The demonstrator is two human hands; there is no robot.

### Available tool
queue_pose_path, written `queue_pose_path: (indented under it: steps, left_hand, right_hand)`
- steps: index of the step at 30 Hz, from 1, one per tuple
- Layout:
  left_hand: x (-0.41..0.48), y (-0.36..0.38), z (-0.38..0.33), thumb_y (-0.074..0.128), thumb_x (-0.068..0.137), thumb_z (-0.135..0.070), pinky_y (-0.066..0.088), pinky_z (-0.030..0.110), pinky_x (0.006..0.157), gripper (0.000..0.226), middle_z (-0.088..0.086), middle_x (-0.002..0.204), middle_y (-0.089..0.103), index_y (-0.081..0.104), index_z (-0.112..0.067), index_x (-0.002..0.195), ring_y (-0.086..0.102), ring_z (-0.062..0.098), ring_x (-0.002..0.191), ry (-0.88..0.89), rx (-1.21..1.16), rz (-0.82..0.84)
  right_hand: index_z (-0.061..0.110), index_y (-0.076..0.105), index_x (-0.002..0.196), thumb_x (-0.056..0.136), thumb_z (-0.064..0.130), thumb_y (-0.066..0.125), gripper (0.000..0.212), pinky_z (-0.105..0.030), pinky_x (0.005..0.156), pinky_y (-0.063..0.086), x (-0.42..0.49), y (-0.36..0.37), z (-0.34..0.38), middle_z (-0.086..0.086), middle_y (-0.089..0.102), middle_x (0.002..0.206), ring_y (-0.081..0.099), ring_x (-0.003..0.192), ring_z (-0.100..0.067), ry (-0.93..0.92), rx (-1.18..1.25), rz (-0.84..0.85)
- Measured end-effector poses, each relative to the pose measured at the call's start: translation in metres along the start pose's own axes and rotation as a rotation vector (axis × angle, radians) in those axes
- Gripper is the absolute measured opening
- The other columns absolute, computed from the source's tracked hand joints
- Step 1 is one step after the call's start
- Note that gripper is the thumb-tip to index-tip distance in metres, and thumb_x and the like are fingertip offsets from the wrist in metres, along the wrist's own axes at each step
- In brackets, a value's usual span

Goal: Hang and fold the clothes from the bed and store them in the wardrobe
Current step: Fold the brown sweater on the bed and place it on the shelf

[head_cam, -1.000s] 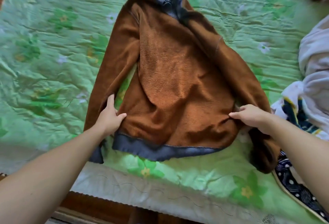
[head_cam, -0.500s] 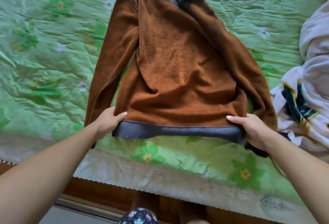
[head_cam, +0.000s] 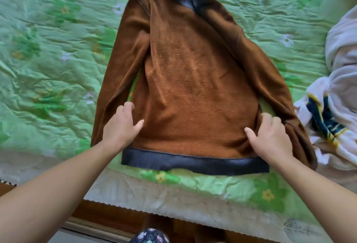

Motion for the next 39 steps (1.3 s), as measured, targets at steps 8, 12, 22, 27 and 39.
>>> queue_pose_path:
  steps: [8, 12, 22, 27, 39]
  left_hand:
    - [0.101, -0.043, -0.090, 0.061, 0.092, -0.014, 0.046, 0.047, 0.093, 0.019, 0.010, 0.114, 0.055, 0.067, -0.009, 0.108, 0.051, 0.031, 0.110, 0.322, -0.065, -0.295]
    - [0.170, -0.056, -0.121, 0.058, 0.093, -0.017, 0.041, 0.045, 0.105, 0.024, 0.011, 0.129, 0.051, 0.063, -0.014, 0.117, 0.045, 0.032, 0.125, 0.356, -0.077, -0.310]
    - [0.297, -0.075, -0.123, 0.042, 0.092, -0.065, 0.041, 0.052, 0.100, 0.051, 0.008, 0.131, 0.052, 0.051, -0.034, 0.131, 0.048, 0.033, 0.121, 0.330, 0.235, -0.185]
    - [0.371, -0.110, -0.108, 0.051, 0.099, -0.039, 0.035, 0.053, 0.110, 0.046, 0.018, 0.142, 0.041, 0.044, -0.025, 0.142, 0.038, 0.039, 0.134, 0.032, -0.096, -0.263]
    - [0.413, -0.118, -0.091, 0.050, 0.102, -0.037, 0.044, 0.045, 0.097, 0.032, 0.024, 0.126, 0.061, 0.057, -0.012, 0.120, 0.055, 0.044, 0.118, -0.016, -0.133, -0.132]
  right_hand:
    - [0.016, 0.045, 0.148, 0.101, 0.035, 0.050, 0.051, -0.046, 0.112, 0.041, 0.099, -0.029, 0.124, -0.012, 0.044, 0.150, 0.041, 0.137, -0.031, -0.421, -0.080, -0.090]
    - [0.022, 0.028, 0.157, 0.104, 0.033, 0.041, 0.055, -0.045, 0.117, 0.035, 0.171, -0.030, 0.165, -0.005, 0.028, 0.161, 0.032, 0.145, -0.027, -0.441, 0.053, 0.059]
    - [0.014, 0.049, 0.129, 0.099, 0.033, 0.049, 0.035, -0.055, 0.096, 0.043, 0.317, -0.095, 0.131, -0.025, 0.048, 0.123, 0.049, 0.115, -0.046, -0.124, 0.151, -0.352]
    - [0.018, 0.054, 0.131, 0.092, 0.060, 0.055, 0.057, -0.048, 0.100, 0.042, 0.362, -0.101, 0.127, -0.020, 0.055, 0.129, 0.051, 0.122, -0.041, -0.029, 0.130, -0.093]
    - [0.013, 0.074, 0.117, 0.071, 0.035, 0.079, 0.052, -0.040, 0.090, 0.058, 0.379, -0.109, 0.120, -0.015, 0.073, 0.116, 0.073, 0.099, -0.028, 0.092, 0.882, 1.011]
Point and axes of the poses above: each hand's wrist, its own x-axis towards the middle knuckle, its own y-axis out of the palm, z = x × y, the point moved 5 cm from there along x, towards the middle knuckle
